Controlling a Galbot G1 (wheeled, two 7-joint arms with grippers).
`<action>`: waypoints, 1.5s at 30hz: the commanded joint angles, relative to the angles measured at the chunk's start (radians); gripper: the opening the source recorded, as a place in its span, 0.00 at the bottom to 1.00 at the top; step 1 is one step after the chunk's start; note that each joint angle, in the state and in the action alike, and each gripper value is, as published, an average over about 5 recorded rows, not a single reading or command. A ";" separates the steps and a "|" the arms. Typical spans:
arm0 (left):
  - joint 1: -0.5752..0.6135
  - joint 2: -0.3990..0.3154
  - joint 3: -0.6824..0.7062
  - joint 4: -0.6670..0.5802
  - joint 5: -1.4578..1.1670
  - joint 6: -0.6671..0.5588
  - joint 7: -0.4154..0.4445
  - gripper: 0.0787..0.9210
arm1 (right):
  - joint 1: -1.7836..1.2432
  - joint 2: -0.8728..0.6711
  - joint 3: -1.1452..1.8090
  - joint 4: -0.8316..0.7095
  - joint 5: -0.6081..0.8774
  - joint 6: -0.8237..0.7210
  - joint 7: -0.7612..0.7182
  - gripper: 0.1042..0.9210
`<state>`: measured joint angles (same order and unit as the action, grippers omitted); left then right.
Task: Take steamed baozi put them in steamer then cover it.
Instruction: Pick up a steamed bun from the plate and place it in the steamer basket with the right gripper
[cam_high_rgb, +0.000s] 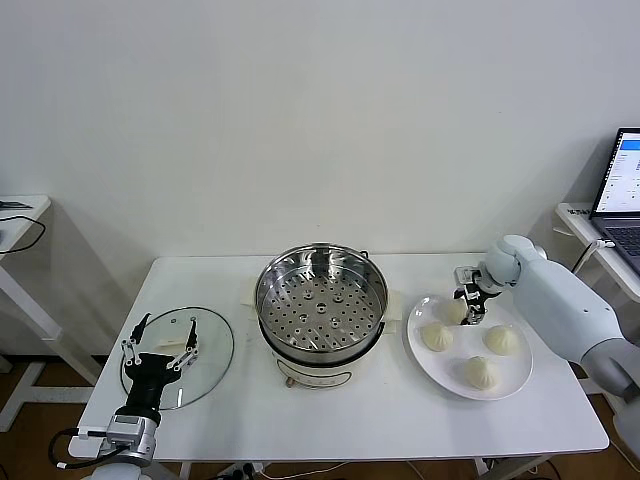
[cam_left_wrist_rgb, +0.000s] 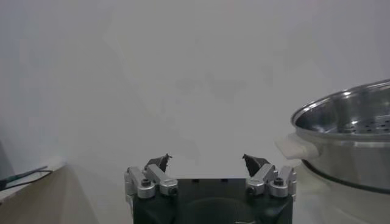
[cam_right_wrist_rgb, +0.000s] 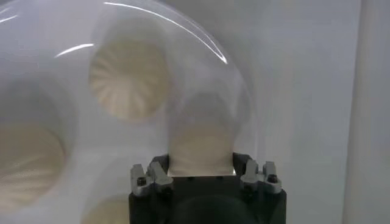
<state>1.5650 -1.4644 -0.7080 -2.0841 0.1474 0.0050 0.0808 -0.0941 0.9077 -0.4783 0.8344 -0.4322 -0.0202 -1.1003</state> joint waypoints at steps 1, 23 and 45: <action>0.004 -0.001 0.004 -0.008 0.001 0.001 -0.002 0.88 | 0.039 -0.092 -0.061 0.138 0.101 -0.001 -0.011 0.70; 0.018 0.019 -0.007 -0.029 0.012 0.011 -0.006 0.88 | 0.905 -0.023 -0.694 0.634 0.416 0.540 -0.229 0.70; 0.020 0.046 -0.040 -0.017 0.002 0.008 0.002 0.88 | 0.649 0.425 -0.709 0.260 0.281 0.690 -0.137 0.69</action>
<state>1.5846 -1.4212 -0.7429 -2.1051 0.1503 0.0133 0.0816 0.6313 1.2040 -1.1603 1.2186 -0.1201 0.6075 -1.2472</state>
